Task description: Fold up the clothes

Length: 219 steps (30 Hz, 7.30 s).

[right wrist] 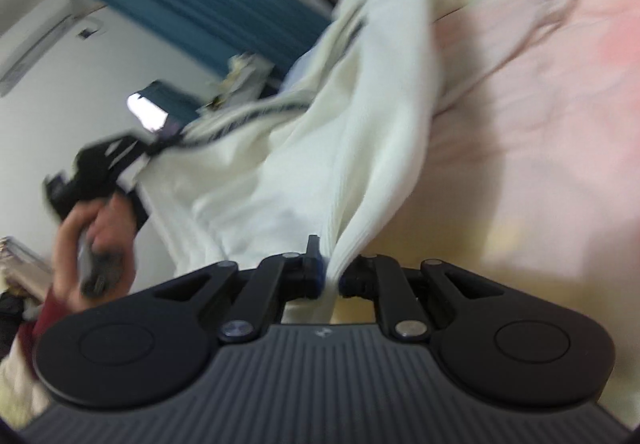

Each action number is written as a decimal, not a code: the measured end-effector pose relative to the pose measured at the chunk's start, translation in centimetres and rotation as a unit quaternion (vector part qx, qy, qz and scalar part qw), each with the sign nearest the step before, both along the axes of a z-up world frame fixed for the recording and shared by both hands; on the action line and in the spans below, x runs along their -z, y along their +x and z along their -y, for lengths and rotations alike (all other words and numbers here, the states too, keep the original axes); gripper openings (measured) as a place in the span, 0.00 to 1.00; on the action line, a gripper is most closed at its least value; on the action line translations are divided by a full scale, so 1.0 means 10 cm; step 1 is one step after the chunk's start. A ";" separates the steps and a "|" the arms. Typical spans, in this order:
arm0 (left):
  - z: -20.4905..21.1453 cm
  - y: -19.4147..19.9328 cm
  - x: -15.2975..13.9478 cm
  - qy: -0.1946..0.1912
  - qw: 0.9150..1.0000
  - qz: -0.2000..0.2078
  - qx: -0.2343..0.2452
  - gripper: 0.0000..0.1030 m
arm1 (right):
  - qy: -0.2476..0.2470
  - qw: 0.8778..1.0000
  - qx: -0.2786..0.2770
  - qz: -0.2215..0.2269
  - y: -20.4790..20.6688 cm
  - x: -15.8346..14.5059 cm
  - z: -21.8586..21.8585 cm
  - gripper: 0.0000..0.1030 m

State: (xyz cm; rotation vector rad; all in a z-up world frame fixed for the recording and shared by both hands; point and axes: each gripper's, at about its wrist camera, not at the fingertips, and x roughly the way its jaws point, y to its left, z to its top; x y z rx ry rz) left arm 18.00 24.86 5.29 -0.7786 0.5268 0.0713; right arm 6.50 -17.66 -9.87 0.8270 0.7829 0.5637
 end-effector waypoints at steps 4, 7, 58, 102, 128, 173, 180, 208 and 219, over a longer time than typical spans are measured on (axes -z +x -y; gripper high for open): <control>-0.37 0.33 -0.33 0.044 0.999 0.018 -0.008 0.12 | 0.037 0.998 -0.056 0.015 0.18 -0.09 -0.52 0.10; -0.72 0.47 -0.36 0.069 0.997 0.015 -0.018 0.12 | 0.034 0.994 -0.101 0.025 0.35 -0.06 -0.91 0.10; 1.86 -1.83 0.24 0.231 0.945 0.056 0.225 0.95 | -0.318 0.930 0.101 0.152 0.10 -0.86 0.39 0.80; 4.13 1.56 0.70 0.223 0.950 0.050 0.210 0.18 | -0.149 0.960 0.234 -0.019 0.88 0.23 2.15 0.80; 5.18 0.54 1.30 0.185 0.877 0.095 0.433 0.48 | -0.011 0.935 0.355 -0.008 0.44 0.23 2.87 0.81; 2.03 -1.18 1.19 0.297 0.928 0.015 0.225 0.86 | 0.124 0.926 0.357 0.000 0.60 -0.09 2.78 0.82; 2.04 -1.05 1.25 0.287 0.930 0.009 0.228 0.87 | -0.229 0.910 0.335 0.090 1.01 -0.57 2.40 0.82; 2.04 -1.08 1.31 0.273 0.942 0.015 0.196 0.88 | -0.342 0.866 0.364 0.010 1.47 -0.10 2.66 0.12; 1.90 -1.11 1.28 0.238 0.955 0.024 0.177 0.87 | -0.377 0.751 0.514 0.175 1.04 -0.54 2.70 0.10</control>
